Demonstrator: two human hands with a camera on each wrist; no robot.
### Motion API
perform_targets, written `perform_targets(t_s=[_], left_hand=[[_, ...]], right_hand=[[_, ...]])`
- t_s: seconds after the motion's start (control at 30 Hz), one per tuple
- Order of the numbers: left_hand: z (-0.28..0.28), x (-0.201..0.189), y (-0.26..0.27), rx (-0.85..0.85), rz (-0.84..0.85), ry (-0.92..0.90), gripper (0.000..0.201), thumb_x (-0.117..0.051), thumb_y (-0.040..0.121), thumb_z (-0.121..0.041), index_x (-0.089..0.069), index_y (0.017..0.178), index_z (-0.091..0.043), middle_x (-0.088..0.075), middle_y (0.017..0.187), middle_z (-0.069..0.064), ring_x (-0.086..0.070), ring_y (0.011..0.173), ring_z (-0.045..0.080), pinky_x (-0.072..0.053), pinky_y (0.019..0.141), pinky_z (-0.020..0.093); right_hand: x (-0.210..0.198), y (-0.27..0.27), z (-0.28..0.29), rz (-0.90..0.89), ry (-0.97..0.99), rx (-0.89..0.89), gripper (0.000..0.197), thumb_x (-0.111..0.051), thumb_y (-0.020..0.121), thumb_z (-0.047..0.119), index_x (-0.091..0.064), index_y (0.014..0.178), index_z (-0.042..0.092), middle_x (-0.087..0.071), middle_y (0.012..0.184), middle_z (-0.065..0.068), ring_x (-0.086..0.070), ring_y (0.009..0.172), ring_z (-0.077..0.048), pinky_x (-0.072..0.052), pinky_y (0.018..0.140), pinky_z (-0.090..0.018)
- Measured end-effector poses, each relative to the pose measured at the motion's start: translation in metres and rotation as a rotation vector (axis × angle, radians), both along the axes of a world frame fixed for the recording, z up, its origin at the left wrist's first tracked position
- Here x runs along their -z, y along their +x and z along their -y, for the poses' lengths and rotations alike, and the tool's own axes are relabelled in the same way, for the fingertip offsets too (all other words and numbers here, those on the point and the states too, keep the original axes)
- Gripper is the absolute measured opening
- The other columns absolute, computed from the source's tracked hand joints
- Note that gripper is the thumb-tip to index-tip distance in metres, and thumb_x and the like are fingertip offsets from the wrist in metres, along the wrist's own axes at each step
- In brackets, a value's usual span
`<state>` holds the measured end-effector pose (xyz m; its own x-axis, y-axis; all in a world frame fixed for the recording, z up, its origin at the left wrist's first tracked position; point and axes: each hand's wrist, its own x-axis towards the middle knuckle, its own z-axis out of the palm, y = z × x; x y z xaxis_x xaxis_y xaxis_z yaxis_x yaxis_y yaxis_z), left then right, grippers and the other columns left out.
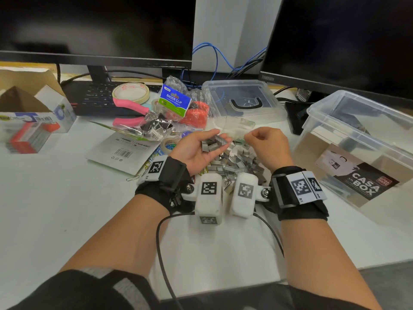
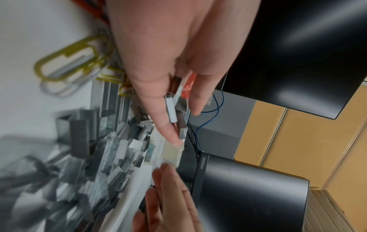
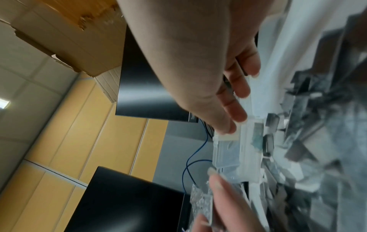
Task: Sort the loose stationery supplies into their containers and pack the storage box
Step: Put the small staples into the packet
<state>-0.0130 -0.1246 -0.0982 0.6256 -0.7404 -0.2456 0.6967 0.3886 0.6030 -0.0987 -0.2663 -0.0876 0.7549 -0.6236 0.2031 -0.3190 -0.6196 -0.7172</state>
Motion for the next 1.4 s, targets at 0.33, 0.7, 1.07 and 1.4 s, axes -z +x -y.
perform_targets(t_s=[0.33,0.7,1.07,1.4], left_hand=[[0.0,0.0,-0.002,-0.045,-0.013,-0.009,0.022,-0.043,0.094,0.006,-0.047,0.116,0.007,-0.059,0.086,0.021,-0.064,0.086,0.032,-0.059,0.07,0.034],[-0.001,-0.001,-0.003,-0.029,0.034,0.037,0.008,-0.048,0.093,-0.002,-0.055,0.092,0.001,-0.061,0.078,0.016,-0.067,0.077,0.027,-0.056,0.08,0.036],[0.002,-0.002,-0.006,0.067,0.13,0.028,0.02,-0.052,0.095,-0.019,-0.055,0.106,-0.003,-0.061,0.103,0.011,-0.066,0.095,0.025,-0.055,0.084,0.041],[-0.004,-0.002,0.007,-0.129,-0.061,-0.042,0.015,-0.043,0.095,0.001,-0.057,0.092,0.007,-0.066,0.08,0.021,-0.069,0.069,0.028,-0.06,0.062,0.033]], right_hand=[[0.004,-0.005,0.007,-0.385,-0.164,0.007,0.01,-0.063,0.084,0.034,-0.068,0.077,0.028,-0.062,0.107,-0.002,-0.041,0.113,-0.025,-0.026,0.094,-0.032],[0.009,0.0,0.007,-0.268,-0.103,0.02,0.012,-0.062,0.087,0.03,-0.064,0.077,0.023,-0.057,0.117,-0.009,-0.043,0.118,-0.031,-0.037,0.093,-0.033],[0.003,0.007,-0.012,0.175,0.026,-0.168,0.005,-0.069,0.082,0.025,-0.067,0.079,0.027,-0.05,0.122,0.001,-0.039,0.124,-0.019,-0.029,0.106,-0.034],[0.008,0.008,-0.012,0.135,0.075,-0.165,0.015,-0.068,0.083,0.03,-0.065,0.069,0.027,-0.05,0.114,0.002,-0.041,0.123,-0.022,-0.032,0.106,-0.038]])
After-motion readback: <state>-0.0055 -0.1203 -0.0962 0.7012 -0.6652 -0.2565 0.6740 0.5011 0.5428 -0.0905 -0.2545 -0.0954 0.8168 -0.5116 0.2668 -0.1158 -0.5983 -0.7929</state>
